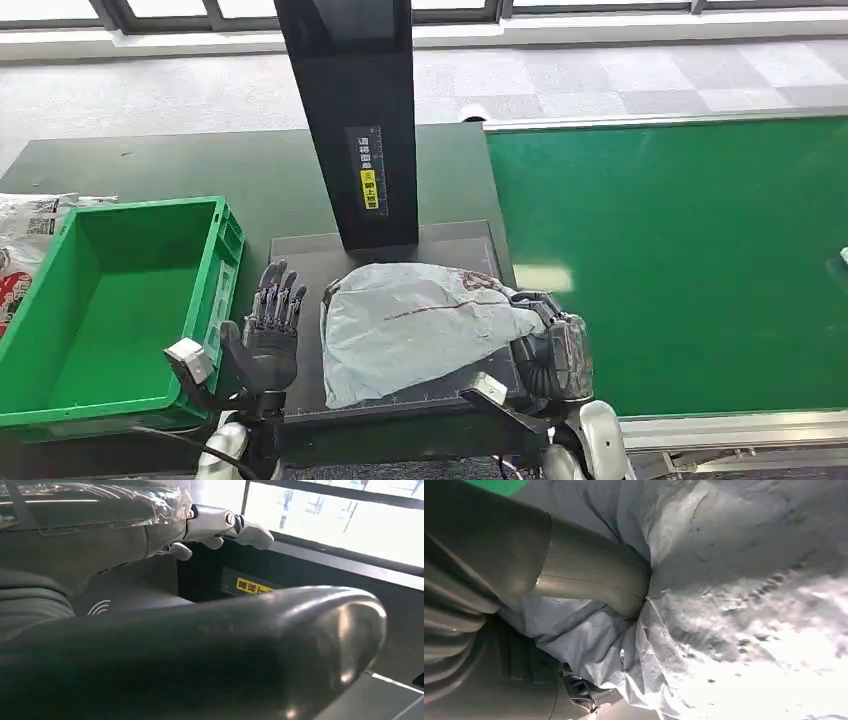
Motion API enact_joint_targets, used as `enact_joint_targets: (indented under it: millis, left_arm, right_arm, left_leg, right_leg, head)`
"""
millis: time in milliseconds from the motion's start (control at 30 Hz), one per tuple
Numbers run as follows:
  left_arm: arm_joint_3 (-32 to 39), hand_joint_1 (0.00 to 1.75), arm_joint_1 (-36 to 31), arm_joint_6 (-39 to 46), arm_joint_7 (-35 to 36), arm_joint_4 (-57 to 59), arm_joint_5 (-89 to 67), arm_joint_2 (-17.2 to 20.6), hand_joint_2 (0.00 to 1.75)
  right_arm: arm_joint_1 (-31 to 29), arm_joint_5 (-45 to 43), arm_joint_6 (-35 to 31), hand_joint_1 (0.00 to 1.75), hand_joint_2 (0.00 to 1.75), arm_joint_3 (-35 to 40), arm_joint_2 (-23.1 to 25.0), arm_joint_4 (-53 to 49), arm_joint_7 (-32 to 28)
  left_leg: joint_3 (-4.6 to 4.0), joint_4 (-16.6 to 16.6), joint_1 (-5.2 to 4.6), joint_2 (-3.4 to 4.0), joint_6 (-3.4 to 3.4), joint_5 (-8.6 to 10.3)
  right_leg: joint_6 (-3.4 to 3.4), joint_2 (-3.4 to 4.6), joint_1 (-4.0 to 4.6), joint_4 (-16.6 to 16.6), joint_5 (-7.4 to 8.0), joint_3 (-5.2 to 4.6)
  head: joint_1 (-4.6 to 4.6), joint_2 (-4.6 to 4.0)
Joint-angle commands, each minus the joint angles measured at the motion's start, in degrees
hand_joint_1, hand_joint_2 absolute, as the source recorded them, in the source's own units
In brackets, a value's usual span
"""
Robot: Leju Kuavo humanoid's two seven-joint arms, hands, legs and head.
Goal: Moved the parcel from conveyor to table for the left to box.
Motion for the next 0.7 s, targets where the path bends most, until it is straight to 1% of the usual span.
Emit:
enact_joint_targets:
  millis: [33, 300, 333, 367, 400, 433, 467, 500, 533, 567, 600, 667, 700]
  left_arm:
    - [-1.3, 0.00, -2.0, -0.1, 0.2, 2.9, 0.1, 1.6, 0.00]
    - [-1.3, 0.00, -2.0, -0.1, 0.2, 2.9, 0.1, 1.6, 0.00]
    - [-1.3, 0.00, -2.0, -0.1, 0.2, 2.9, 0.1, 1.6, 0.00]
    - [-5.2, 0.00, 6.4, 16.9, -0.1, -18.7, -9.0, -0.1, 0.00]
    - [-7.8, 0.00, 7.8, 19.1, -0.1, -25.9, -9.2, -0.4, 0.00]
    - [-8.8, 0.00, 8.6, 19.8, -0.1, -26.5, -9.4, -0.6, 0.00]
    - [-9.7, 0.00, 9.0, 20.4, -0.1, -26.8, -9.2, -0.4, 0.00]
    - [-10.6, 0.00, 8.9, 21.2, -0.1, -26.7, -8.7, 0.1, 0.00]
    - [-10.6, 0.00, 8.9, 21.2, -0.1, -26.7, -8.7, 0.1, 0.00]
    - [-10.3, 0.00, 8.3, 21.0, -0.1, -26.1, -8.1, 0.5, 0.00]
    - [-10.3, 0.00, 8.3, 21.0, -0.1, -26.1, -8.1, 0.5, 0.00]
    - [-10.1, 0.00, 7.9, 20.6, -0.1, -25.6, -7.6, 0.8, 0.00]
    - [-10.3, 0.00, 7.8, 20.6, -0.1, -25.4, -7.4, 1.0, 0.00]
  right_arm:
    - [-2.1, -0.2, 0.2, 1.75, 1.75, 1.9, -1.4, 3.5, 0.1]
    - [-2.1, -0.2, 0.2, 1.75, 1.75, 1.9, -1.4, 3.5, 0.1]
    - [-2.1, -0.2, 0.2, 0.00, 1.75, 1.9, -1.4, 3.5, 0.1]
    - [-13.7, -7.7, 0.6, 0.00, 1.75, 8.6, 1.0, 16.5, -9.9]
    - [-20.1, -6.4, -0.8, 0.00, 1.75, 9.5, 3.6, 23.7, -7.8]
    - [-22.4, -5.4, -0.8, 0.00, 1.75, 9.2, 4.8, 25.9, -7.0]
    - [-23.3, -4.6, -0.8, 0.00, 1.75, 8.2, 5.7, 27.0, -7.4]
    - [-23.4, -3.8, -0.8, 0.00, 1.75, 6.5, 6.4, 27.7, -8.5]
    - [-23.4, -3.8, -0.8, 0.00, 1.75, 6.5, 6.4, 27.7, -8.5]
    - [-22.1, -4.0, -0.8, 0.00, 1.75, 5.9, 5.9, 26.8, -9.6]
    - [-22.1, -4.0, -0.8, 0.00, 1.75, 5.9, 5.9, 26.8, -9.6]
    - [-21.0, -4.0, -0.8, 0.00, 1.75, 5.4, 5.6, 26.1, -10.1]
    - [-20.6, -3.4, -0.8, 0.00, 1.75, 4.8, 5.8, 25.9, -10.5]
  left_leg:
    - [0.06, -0.1, 0.01, 0.10, 0.02, 0.07]
    - [0.05, -0.1, -0.01, 0.08, 0.01, 0.05]
    - [0.04, -0.1, -0.01, 0.06, 0.01, 0.03]
    - [0.06, -0.1, 0.00, 0.08, 0.01, 0.05]
    - [0.02, 0.0, 0.02, 0.59, 0.01, -0.05]
    - [-0.04, 0.1, 0.06, 0.85, 0.01, -0.08]
    - [-0.57, 0.1, 0.09, 0.91, -0.01, -0.14]
    - [-0.74, 0.1, 0.11, 1.19, -0.01, -0.10]
    - [-0.59, 0.0, 0.10, 1.16, -0.08, -0.08]
    - [-0.58, -0.1, 0.06, 1.29, -0.07, 0.02]
    - [-0.17, -0.1, 0.00, 0.90, 0.00, 0.12]
    - [-0.12, 0.0, 0.05, 0.47, -0.01, 0.20]
    - [-0.10, -0.1, 0.04, 0.44, 0.00, 0.22]
  right_leg:
    - [-0.06, 0.05, 0.03, -0.2, 0.11, 0.05]
    - [-0.05, 0.04, 0.01, -0.1, 0.07, 0.03]
    - [-0.04, 0.03, 0.00, -0.1, 0.04, 0.02]
    - [-0.06, 0.04, 0.02, -0.1, 0.07, 0.03]
    - [-0.04, 0.56, 0.03, 0.0, 0.14, -0.17]
    - [-0.06, 0.81, 0.07, 0.0, 0.21, -0.30]
    - [-0.05, 0.87, 0.09, 0.1, 0.18, -0.18]
    - [-0.08, 1.14, 0.08, 0.2, 0.31, -0.40]
    - [-0.19, 1.06, 0.08, 0.1, 0.31, -0.40]
    - [-0.22, 1.13, 0.05, 0.0, 0.42, -0.53]
    - [-0.13, 0.82, -0.01, 0.0, 0.39, -0.56]
    - [-0.09, 0.43, 0.07, 0.0, 0.35, -0.32]
    - [-0.10, 0.40, 0.06, 0.0, 0.38, -0.31]
  head:
    - [0.00, 0.00]
    - [0.00, 0.00]
    - [0.00, 0.00]
    - [0.00, 0.00]
    - [0.00, 0.00]
    - [0.02, 0.00]
    - [0.04, 0.00]
    - [0.02, 0.00]
    - [0.00, 0.00]
    - [0.00, 0.00]
    - [0.02, 0.00]
    - [0.02, 0.00]
    - [0.02, 0.00]
